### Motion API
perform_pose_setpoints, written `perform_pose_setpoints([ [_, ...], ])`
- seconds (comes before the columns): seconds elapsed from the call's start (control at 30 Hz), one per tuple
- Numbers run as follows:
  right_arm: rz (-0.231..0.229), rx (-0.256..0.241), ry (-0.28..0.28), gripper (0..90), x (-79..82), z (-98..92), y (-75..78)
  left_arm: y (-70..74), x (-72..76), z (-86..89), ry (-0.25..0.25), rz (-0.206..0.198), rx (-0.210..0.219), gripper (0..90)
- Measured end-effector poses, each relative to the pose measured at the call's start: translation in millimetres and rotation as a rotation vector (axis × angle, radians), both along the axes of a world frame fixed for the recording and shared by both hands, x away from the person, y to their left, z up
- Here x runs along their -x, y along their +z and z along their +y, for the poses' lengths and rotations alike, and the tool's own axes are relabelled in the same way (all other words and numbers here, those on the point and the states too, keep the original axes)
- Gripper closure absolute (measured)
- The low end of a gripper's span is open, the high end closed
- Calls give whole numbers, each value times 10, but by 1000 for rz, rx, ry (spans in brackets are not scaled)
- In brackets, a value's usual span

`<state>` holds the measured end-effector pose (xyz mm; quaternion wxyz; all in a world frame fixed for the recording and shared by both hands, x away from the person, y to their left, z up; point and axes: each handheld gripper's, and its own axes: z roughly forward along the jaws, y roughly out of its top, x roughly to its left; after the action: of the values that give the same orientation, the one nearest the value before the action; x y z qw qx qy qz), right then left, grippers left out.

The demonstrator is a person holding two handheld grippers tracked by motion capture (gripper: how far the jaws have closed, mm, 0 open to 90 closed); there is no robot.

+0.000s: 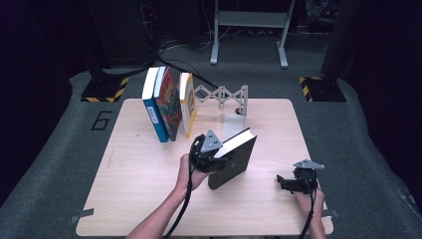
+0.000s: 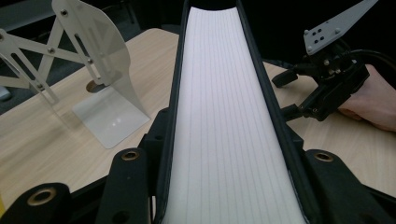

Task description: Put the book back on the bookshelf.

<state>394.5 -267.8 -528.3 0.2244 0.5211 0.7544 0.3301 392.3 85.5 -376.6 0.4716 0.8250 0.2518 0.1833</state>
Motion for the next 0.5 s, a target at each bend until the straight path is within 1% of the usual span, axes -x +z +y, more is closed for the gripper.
perform_pose_setpoints([
  [0.03,-5,3,4,84,-4,-3,-2,5,-2,-3,11,-6,6,545],
  [0.07,-4,2,4,85,-4,-2,-2,19,-12,-2,11,-10,-5,545],
  [0.13,-4,2,4,85,-3,-2,-2,39,-19,5,22,-5,-2,545],
  [0.17,-3,1,3,86,-2,-1,-1,56,-32,18,19,-2,-10,545],
  [0.2,-4,1,3,86,-2,-1,-1,63,-34,26,33,0,3,545],
  [0.23,-4,1,3,86,-2,0,-1,78,-47,38,33,-5,1,545],
  [0.3,-7,-1,6,86,-4,-1,-1,113,-59,57,52,-5,13,545],
  [0.33,-11,-1,4,86,-5,1,-5,128,-65,64,56,-9,14,545],
  [0.37,-6,0,4,86,-4,1,-2,156,-75,81,66,-14,16,545],
  [0.4,-11,-1,3,86,-4,2,-5,184,-89,97,63,-11,13,545],
  [0.5,-7,-2,6,86,-4,-1,-2,254,-119,127,89,-13,17,545],
])
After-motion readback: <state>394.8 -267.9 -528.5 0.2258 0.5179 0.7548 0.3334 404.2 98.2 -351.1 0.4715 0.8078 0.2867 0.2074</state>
